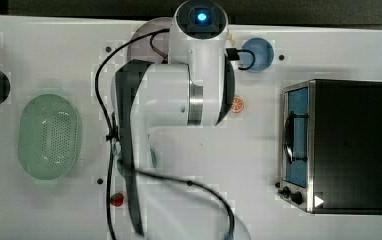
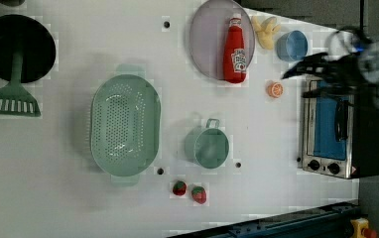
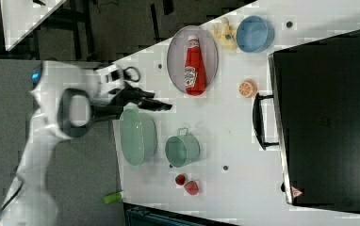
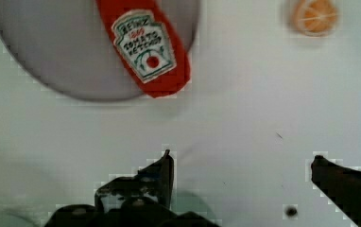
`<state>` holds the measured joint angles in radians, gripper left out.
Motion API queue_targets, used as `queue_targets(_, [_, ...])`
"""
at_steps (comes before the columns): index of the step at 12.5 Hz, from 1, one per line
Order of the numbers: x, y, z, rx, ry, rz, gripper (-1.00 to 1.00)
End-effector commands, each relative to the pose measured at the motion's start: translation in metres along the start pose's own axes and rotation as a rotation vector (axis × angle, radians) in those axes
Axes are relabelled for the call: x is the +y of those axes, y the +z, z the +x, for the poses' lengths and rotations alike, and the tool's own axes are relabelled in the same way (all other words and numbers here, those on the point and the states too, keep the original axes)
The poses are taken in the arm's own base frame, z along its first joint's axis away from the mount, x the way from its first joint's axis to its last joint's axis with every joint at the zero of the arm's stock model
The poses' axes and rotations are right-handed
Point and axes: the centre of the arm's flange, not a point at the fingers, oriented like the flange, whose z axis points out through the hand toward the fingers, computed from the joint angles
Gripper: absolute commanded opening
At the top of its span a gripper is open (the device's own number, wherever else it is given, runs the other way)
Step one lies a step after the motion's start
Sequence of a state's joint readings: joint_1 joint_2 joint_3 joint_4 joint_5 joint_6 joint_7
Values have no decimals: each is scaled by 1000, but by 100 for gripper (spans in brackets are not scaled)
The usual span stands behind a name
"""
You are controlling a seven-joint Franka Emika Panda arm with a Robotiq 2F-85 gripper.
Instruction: Pick ketchup from plate and place it on table.
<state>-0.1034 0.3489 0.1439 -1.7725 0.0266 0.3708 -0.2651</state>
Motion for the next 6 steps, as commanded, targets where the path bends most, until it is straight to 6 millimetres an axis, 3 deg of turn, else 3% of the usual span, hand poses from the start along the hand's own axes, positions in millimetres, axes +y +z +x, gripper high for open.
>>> queue_targets(1, [-20,7,9,90,-264,29,100])
queue_targets(6, [-41,76,46,159,-489,-11,100])
